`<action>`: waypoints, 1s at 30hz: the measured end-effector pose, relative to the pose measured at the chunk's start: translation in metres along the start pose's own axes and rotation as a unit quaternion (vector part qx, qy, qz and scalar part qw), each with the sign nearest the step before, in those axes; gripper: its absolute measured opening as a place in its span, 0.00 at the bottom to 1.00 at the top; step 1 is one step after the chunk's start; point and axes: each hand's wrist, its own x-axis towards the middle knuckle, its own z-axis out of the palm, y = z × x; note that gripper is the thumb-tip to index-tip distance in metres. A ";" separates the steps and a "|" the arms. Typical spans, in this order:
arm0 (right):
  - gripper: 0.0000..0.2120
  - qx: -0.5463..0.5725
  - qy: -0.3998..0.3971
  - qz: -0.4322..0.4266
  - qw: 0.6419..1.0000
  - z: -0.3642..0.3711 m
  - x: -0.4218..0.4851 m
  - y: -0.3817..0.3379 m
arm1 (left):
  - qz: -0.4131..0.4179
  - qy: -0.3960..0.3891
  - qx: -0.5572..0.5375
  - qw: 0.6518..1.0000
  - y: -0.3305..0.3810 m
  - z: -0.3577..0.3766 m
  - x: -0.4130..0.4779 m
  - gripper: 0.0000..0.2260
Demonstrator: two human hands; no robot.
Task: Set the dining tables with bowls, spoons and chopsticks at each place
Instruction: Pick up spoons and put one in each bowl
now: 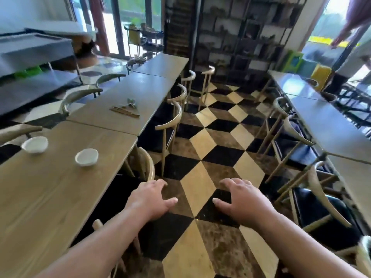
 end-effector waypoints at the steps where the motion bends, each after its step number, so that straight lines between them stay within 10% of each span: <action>1: 0.44 0.005 0.008 0.000 1.000 -0.011 0.025 0.006 | -0.001 0.010 -0.003 1.000 0.003 -0.011 0.024 0.36; 18: 0.37 0.032 -0.031 -0.197 0.979 -0.051 0.438 0.029 | -0.192 0.074 0.006 0.979 0.015 -0.108 0.311 0.34; 30: 0.36 0.016 -0.098 -0.320 0.942 -0.064 0.679 -0.079 | -0.314 0.120 -0.064 0.940 -0.046 -0.159 0.463 0.35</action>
